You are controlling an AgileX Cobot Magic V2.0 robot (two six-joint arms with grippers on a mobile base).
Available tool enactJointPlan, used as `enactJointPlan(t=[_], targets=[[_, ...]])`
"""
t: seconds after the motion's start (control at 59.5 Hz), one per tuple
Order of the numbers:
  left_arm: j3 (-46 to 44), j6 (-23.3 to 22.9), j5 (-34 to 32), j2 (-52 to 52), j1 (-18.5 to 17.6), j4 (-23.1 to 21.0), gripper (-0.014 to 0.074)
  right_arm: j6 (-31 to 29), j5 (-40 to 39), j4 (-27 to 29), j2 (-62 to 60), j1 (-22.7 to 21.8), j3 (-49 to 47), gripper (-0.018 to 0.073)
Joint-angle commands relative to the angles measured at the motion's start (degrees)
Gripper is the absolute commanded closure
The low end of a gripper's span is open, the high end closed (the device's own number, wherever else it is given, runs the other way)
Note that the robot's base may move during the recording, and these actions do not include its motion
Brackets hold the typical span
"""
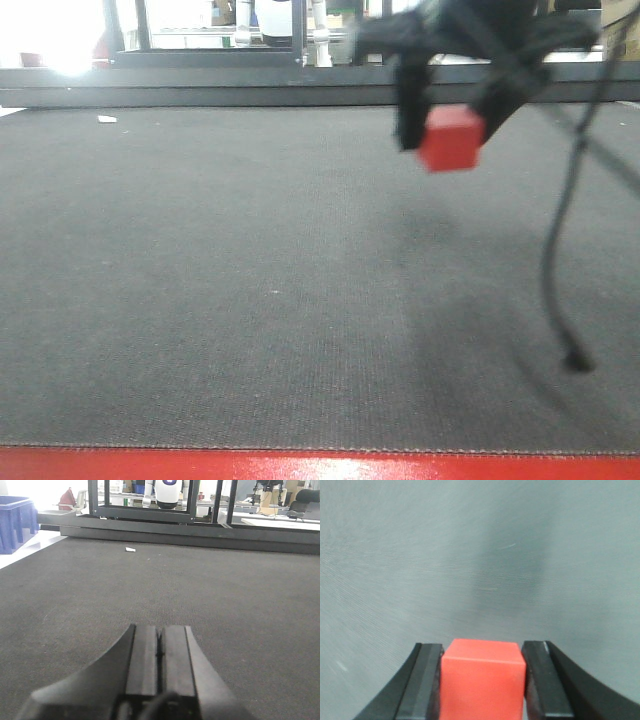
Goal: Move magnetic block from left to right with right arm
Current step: 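Lift the red cube with the right gripper and raise it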
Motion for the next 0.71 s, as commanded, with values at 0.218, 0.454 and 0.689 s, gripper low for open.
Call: enactJointPlan(t=[0.218,0.454,0.689], targets=[[0.59,-0.38,-5.22,-0.78,-0.48,0.0,0.0713,-6.14,-10.38,-1.54,-21.81,-4.1,15.76,0.0303],[0.59,-0.38,-5.22,-0.78,-0.48,0.0,0.0713,-6.16,-18.3,-1.54,-35.26,-4.1,28.24,0.0303],[0.59,-0.38,-5.22,-0.78,-0.48,0.0,0.0713,-6.16,-19.82,-2.39,-47.46,-4.1,35.19,0.0303]])
